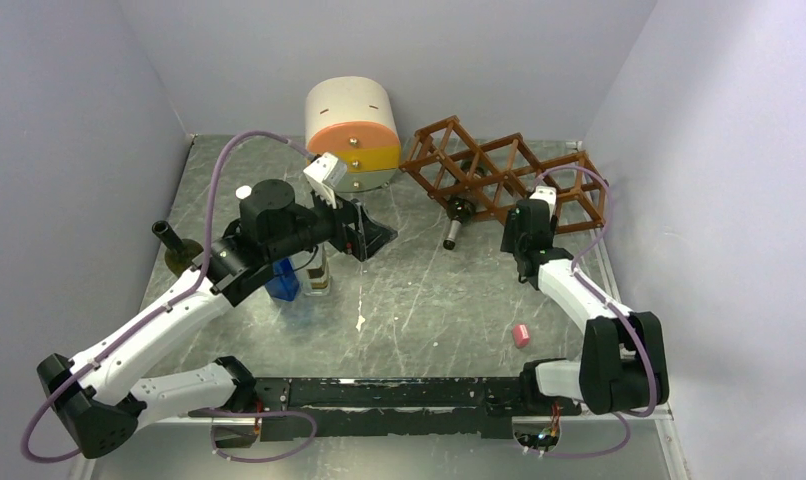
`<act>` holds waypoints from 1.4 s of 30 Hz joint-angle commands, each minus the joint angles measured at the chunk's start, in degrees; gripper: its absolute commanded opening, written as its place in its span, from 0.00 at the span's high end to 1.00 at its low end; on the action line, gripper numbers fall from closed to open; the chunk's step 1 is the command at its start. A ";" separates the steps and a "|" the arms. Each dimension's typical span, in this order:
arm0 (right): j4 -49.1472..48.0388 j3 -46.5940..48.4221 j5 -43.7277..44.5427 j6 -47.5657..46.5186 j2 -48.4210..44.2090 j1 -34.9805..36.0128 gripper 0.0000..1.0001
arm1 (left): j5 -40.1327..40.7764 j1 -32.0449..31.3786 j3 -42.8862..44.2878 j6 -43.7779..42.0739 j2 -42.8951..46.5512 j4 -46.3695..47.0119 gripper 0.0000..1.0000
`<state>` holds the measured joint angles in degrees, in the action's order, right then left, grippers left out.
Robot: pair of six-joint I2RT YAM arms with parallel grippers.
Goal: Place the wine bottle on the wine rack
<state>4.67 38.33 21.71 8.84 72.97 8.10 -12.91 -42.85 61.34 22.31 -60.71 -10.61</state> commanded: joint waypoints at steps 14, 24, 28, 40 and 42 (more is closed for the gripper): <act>-20.88 -1.12 0.88 -0.93 7.48 -3.54 0.63 | -1.77 0.29 -0.12 -0.33 1.89 0.12 0.01; -22.18 -1.82 0.26 -0.37 9.00 -3.83 0.27 | -1.92 0.26 0.12 -0.42 1.08 0.00 0.02; -21.36 -2.44 -0.78 0.48 6.83 -3.82 0.13 | -2.06 0.23 0.27 -0.42 0.58 -0.31 0.01; -8.85 -0.07 -1.43 6.86 -4.51 -4.04 0.12 | -1.09 0.29 0.18 -0.42 1.03 -0.42 0.01; -5.95 1.43 -2.14 7.48 -6.38 -4.03 0.14 | -0.67 0.30 0.31 -0.50 1.23 -0.54 0.01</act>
<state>-7.25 36.38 20.23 13.26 70.17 4.56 -13.58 -42.85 61.34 22.31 -60.07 -10.76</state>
